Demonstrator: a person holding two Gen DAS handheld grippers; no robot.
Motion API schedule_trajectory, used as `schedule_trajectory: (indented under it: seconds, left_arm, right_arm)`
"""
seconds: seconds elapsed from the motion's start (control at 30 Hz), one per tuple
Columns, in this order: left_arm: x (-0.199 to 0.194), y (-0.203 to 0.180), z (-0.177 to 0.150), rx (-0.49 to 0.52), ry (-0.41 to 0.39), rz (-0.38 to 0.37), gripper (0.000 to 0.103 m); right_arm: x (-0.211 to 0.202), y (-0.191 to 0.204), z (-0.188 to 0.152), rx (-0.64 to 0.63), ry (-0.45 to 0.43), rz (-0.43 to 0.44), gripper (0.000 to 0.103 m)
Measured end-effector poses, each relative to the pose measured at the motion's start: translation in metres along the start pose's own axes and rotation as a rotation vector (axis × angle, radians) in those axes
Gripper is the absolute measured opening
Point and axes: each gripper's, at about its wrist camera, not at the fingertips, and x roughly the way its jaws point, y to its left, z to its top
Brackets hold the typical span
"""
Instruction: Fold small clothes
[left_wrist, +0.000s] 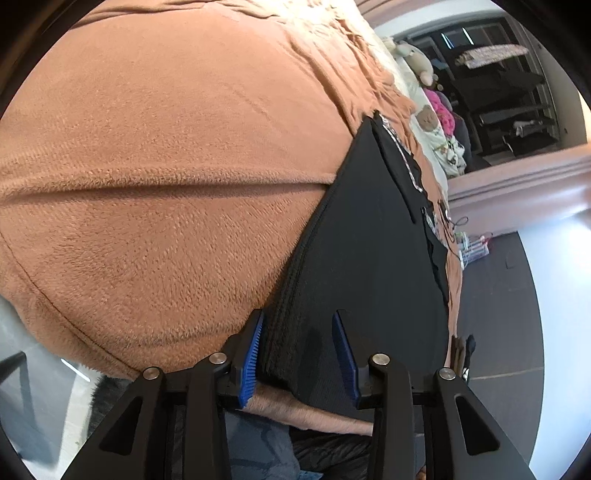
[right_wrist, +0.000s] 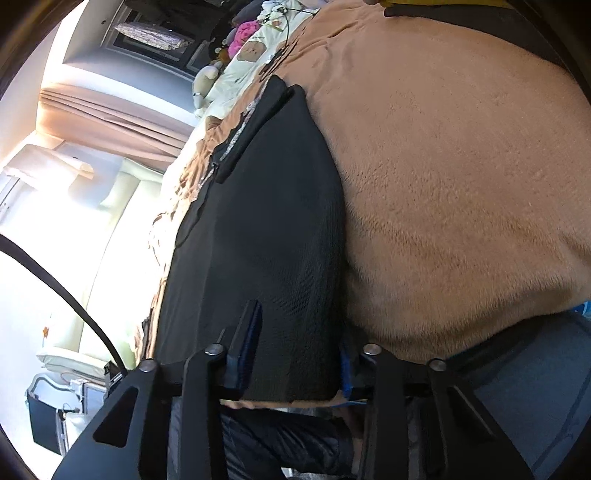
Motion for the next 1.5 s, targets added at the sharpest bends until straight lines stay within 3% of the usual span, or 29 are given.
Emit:
schedule_trajectory:
  seconds: [0.07, 0.1, 0.2, 0.4, 0.73, 1.5]
  left_arm:
    - [0.000, 0.000, 0.002, -0.006, -0.001, 0.024, 0.023]
    - [0.000, 0.000, 0.002, -0.007, -0.001, 0.042, 0.012]
    - [-0.003, 0.003, 0.003, -0.017, -0.005, 0.039, 0.009]
    - [-0.016, -0.006, 0.001, 0.007, -0.037, 0.015, 0.007]
    - [-0.064, -0.017, 0.001, 0.007, -0.117, -0.106, 0.006]
    - [-0.151, -0.020, -0.064, 0.034, -0.239, -0.205, 0.006]
  right_arm:
    - [-0.002, 0.004, 0.000, 0.002, -0.009, -0.030, 0.017]
    - [-0.002, 0.006, 0.000, 0.007, -0.010, -0.045, 0.014]
    - [-0.007, 0.013, 0.001, 0.014, -0.014, -0.079, 0.005]
    - [-0.028, 0.033, 0.000, -0.002, -0.054, -0.087, 0.002]
    - [-0.070, 0.077, -0.013, -0.059, -0.129, -0.037, 0.002]
    - [-0.133, 0.079, -0.021, -0.093, -0.121, 0.013, 0.002]
